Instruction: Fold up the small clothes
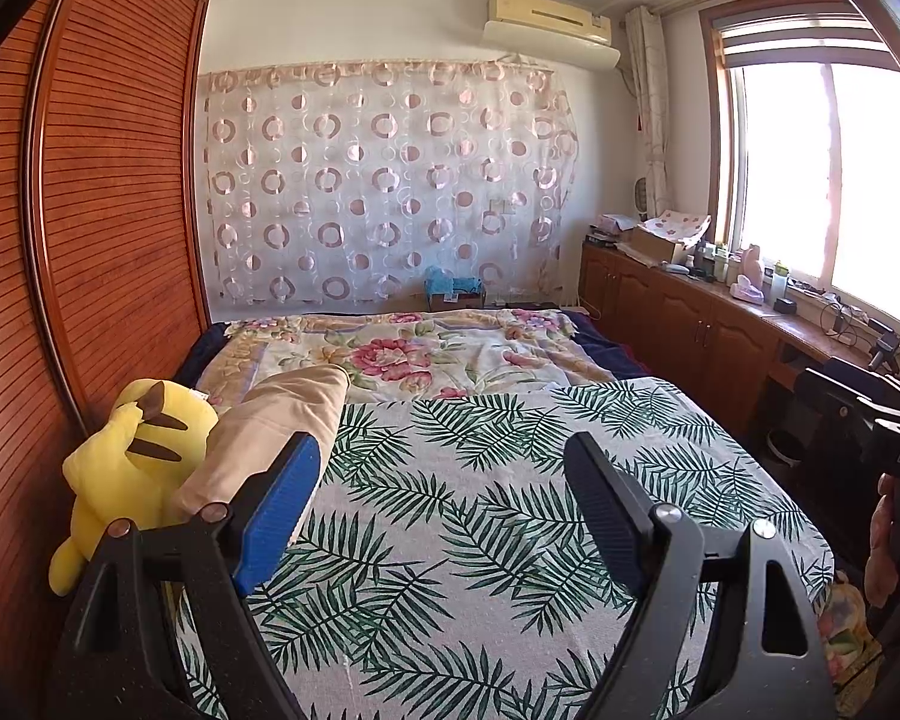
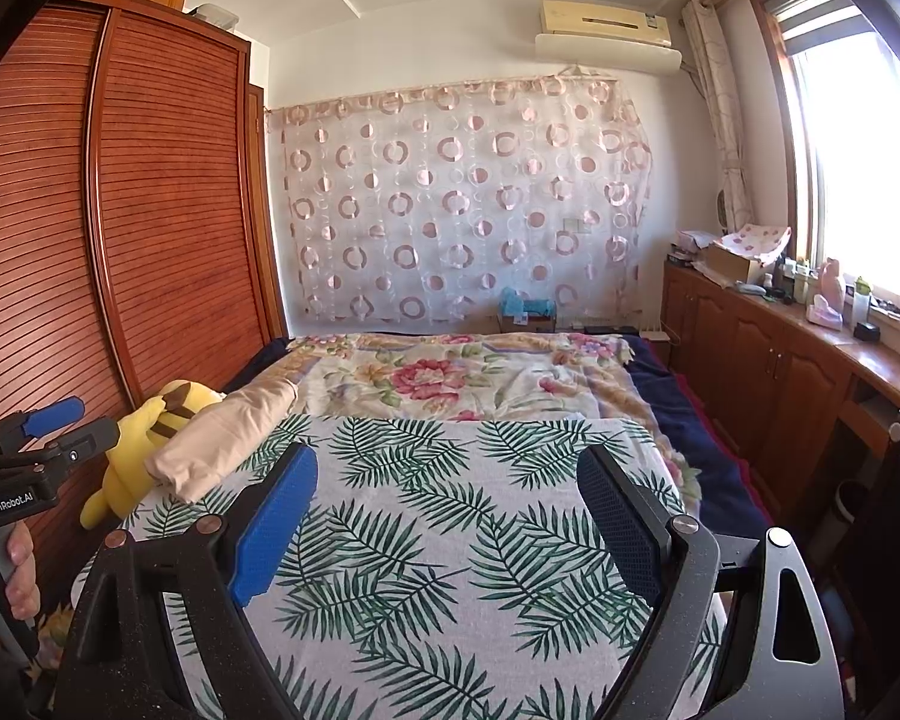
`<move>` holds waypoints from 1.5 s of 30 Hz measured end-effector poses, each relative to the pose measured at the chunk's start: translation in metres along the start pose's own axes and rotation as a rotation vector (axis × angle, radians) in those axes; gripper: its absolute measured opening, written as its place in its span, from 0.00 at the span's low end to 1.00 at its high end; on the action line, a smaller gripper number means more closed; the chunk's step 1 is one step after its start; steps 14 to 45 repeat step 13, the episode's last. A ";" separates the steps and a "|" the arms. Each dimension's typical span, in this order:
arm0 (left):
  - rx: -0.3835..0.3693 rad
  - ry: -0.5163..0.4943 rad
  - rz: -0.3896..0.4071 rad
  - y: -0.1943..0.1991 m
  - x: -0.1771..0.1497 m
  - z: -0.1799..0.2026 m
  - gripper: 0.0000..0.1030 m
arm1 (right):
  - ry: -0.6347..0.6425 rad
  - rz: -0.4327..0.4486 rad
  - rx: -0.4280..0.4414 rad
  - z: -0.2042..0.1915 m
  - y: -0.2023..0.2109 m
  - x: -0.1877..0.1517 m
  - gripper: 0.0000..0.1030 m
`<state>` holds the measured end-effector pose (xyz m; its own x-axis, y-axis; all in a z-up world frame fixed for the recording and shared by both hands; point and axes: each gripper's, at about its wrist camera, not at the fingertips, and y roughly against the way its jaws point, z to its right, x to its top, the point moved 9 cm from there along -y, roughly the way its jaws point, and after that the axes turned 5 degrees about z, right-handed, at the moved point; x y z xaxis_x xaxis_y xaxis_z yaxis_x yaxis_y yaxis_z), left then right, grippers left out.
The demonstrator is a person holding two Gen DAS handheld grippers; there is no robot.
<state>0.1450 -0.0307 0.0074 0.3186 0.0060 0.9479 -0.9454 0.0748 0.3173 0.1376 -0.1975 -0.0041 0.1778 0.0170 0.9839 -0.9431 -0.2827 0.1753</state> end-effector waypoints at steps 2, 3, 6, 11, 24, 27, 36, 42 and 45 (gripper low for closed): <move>0.000 0.000 0.000 0.000 -0.001 0.000 0.81 | 0.000 0.000 0.000 0.000 0.000 0.000 0.87; 0.001 0.000 0.001 0.000 -0.001 0.000 0.81 | 0.000 0.000 0.000 0.000 0.000 0.000 0.87; 0.000 0.000 0.001 0.000 -0.001 0.000 0.81 | -0.001 0.000 0.001 0.000 0.000 0.000 0.87; 0.000 0.001 0.001 0.000 -0.002 0.000 0.81 | -0.001 -0.001 -0.002 0.001 -0.001 0.001 0.87; 0.001 0.000 0.001 0.000 -0.001 0.000 0.81 | -0.002 -0.002 -0.002 0.001 -0.001 0.001 0.87; 0.001 0.000 0.001 0.000 -0.001 0.000 0.81 | -0.002 -0.002 -0.002 0.001 -0.001 0.001 0.87; 0.001 0.000 0.001 0.000 -0.001 0.000 0.81 | -0.002 -0.002 -0.002 0.001 -0.001 0.001 0.87; 0.001 0.000 0.001 0.000 -0.001 0.000 0.81 | -0.002 -0.002 -0.002 0.001 -0.001 0.001 0.87; 0.001 0.000 0.001 0.000 -0.001 0.000 0.81 | -0.002 -0.002 -0.002 0.001 -0.001 0.001 0.87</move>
